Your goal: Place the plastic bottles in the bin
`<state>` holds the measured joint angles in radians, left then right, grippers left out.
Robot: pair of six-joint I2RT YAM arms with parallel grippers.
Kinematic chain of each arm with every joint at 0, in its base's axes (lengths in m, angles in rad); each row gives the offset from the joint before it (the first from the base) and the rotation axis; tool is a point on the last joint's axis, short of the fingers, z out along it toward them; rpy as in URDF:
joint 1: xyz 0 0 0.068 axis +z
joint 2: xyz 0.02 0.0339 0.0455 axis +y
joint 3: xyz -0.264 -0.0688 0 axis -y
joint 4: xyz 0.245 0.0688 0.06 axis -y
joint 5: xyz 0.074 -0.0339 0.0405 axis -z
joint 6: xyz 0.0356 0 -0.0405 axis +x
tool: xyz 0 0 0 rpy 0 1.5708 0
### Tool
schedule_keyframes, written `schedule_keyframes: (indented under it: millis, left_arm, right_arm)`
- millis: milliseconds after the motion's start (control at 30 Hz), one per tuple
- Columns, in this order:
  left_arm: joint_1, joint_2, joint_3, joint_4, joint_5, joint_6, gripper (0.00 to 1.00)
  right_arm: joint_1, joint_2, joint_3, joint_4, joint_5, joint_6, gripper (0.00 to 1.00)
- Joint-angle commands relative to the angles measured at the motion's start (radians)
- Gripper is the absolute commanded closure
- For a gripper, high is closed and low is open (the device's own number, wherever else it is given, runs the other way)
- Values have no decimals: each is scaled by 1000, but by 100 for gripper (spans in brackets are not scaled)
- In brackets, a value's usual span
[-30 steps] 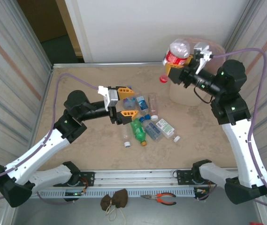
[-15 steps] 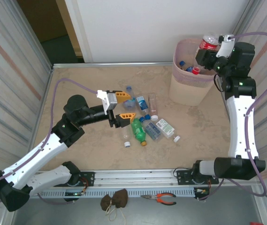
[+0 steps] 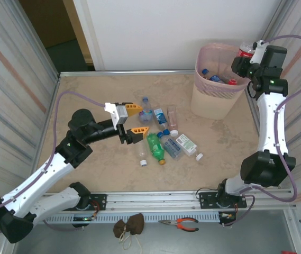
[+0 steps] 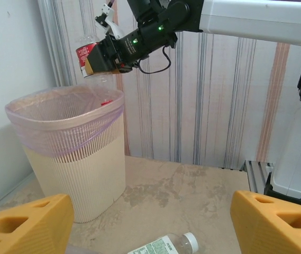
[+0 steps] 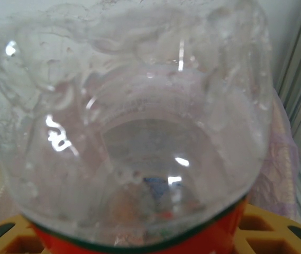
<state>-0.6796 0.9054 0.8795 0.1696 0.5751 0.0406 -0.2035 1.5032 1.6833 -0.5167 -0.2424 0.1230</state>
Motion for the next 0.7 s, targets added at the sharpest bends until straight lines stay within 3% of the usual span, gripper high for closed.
schedule_keyframes:
  millis: [0, 133, 367, 567, 667]
  left_arm:
    - [12, -10, -23, 52, 12, -9, 22]
    - [16, 2, -22, 60, 24, -20, 22]
    - [21, 3, -20, 60, 24, -19, 22]
    - [24, 2, -19, 61, 28, -19, 22]
    - [26, 3, -20, 60, 30, -17, 22]
  right_arm:
    - [-7, -4, -41, 35, 50, -47, 58]
    - [-17, 7, -97, 66, 57, -48, 51]
    - [-22, 28, -99, 59, 48, -37, 29]
    - [-22, 20, -39, 16, 51, -41, 19]
    - [-22, 14, -14, 11, 48, -40, 19]
